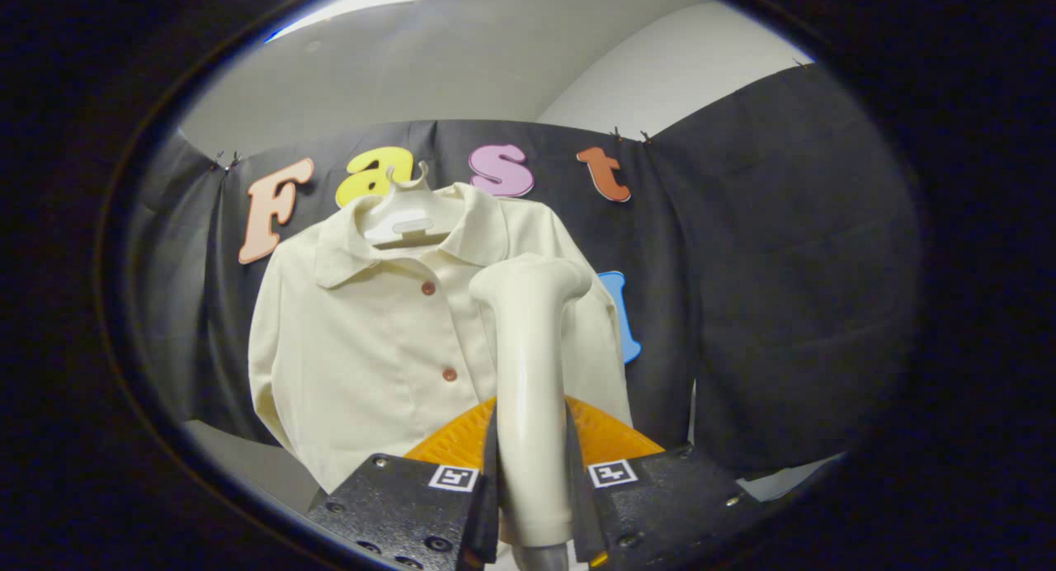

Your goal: Iron the clothes twice with a garment steamer, once on the left side and once on the right side.

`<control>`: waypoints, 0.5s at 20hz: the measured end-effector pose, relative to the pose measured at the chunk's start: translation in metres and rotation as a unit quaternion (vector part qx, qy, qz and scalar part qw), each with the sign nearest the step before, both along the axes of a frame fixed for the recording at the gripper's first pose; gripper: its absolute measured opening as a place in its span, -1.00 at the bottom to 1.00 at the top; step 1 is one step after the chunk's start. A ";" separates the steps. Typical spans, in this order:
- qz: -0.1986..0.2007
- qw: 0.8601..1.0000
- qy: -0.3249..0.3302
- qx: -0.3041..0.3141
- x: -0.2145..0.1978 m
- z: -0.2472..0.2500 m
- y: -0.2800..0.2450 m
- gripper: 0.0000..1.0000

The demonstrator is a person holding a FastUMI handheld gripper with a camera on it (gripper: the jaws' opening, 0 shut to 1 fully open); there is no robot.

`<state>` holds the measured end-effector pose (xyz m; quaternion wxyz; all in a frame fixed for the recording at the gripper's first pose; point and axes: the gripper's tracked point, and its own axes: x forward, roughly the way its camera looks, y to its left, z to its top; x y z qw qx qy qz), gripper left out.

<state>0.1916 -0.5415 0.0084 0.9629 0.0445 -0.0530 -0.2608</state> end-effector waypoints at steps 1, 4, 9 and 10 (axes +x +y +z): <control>-0.002 1.000 0.002 0.002 0.003 -0.002 -0.001 -0.32; -0.012 1.000 0.027 -0.002 0.011 -0.024 -0.014 -0.32; -0.006 0.999 0.028 0.030 0.005 -0.058 -0.018 -0.32; -0.007 0.999 0.031 0.031 0.003 -0.065 -0.017 -0.32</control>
